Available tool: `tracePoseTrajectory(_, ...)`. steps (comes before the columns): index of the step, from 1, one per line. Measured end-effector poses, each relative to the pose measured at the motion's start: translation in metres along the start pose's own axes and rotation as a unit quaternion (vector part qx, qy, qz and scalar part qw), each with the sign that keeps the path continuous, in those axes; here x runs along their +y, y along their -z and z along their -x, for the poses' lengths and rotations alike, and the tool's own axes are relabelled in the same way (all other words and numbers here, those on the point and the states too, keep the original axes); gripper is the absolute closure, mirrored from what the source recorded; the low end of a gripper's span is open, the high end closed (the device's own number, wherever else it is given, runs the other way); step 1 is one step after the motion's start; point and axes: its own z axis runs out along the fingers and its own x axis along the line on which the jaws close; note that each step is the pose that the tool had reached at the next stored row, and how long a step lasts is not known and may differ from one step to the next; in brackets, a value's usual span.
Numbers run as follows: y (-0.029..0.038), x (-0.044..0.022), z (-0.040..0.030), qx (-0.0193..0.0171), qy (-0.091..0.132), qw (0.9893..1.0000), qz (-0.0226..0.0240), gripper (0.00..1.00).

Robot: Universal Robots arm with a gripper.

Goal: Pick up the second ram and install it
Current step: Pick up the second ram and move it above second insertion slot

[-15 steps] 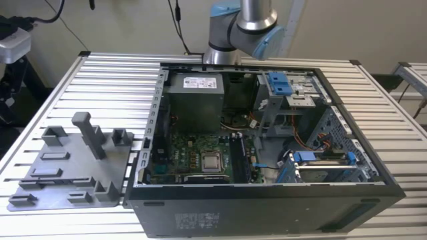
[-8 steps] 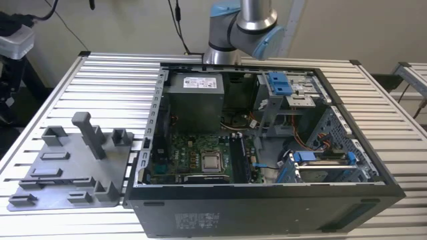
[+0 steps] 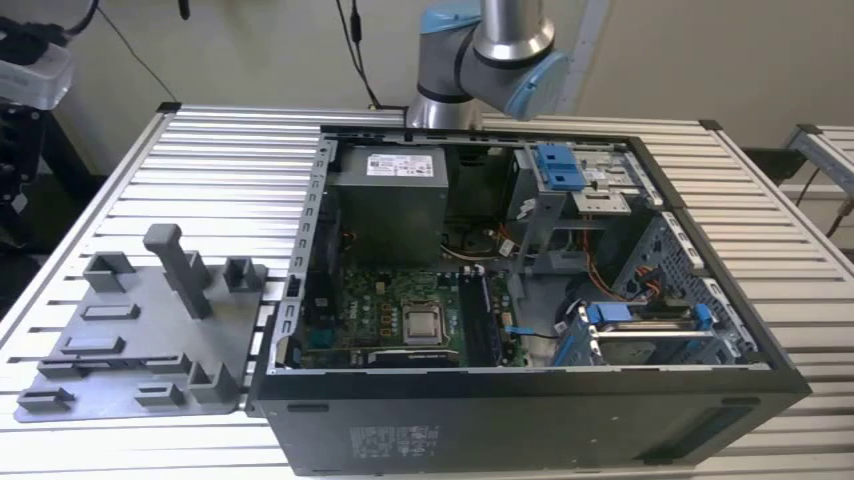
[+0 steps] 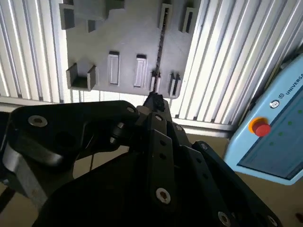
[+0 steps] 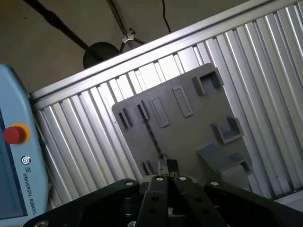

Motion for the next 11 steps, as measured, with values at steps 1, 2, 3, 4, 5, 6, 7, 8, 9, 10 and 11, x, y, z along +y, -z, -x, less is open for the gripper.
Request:
tracePoseTrajectory(1,0.0000,0.0000,0.0000,0.0001,0.008,1.0000,-0.0001,0.89)
tracePoseTrajectory(2,0.0000,0.0000,0.0000,0.0003,0.016,0.9999,-0.0002,0.89)
tracePoseTrajectory(3,-0.0001,0.0000,0.0000,0.0003,0.023,0.9997,-0.0005,0.89)
tracePoseTrajectory(4,-0.0001,0.0000,0.0000,0.0003,0.031,0.9995,-0.0010,0.89)
tracePoseTrajectory(5,-0.0001,0.0000,0.0000,0.0002,0.038,0.9993,-0.0014,0.89)
tracePoseTrajectory(6,-0.0001,0.0000,0.0001,0.0002,0.045,0.9990,-0.0020,0.89)
tracePoseTrajectory(7,-0.0001,0.0000,0.0001,0.0002,0.052,0.9987,-0.0026,0.89)
tracePoseTrajectory(8,-0.0002,0.0000,0.0000,0.0000,0.058,0.9983,-0.0031,0.89)
tracePoseTrajectory(9,-0.0003,0.0000,0.0000,0.0000,0.065,0.9979,-0.0037,0.89)
tracePoseTrajectory(10,-0.0003,0.0000,0.0000,0.0000,0.071,0.9974,-0.0040,0.89)
tracePoseTrajectory(11,-0.0003,0.0000,0.0000,0.0000,0.078,0.9970,-0.0043,0.89)
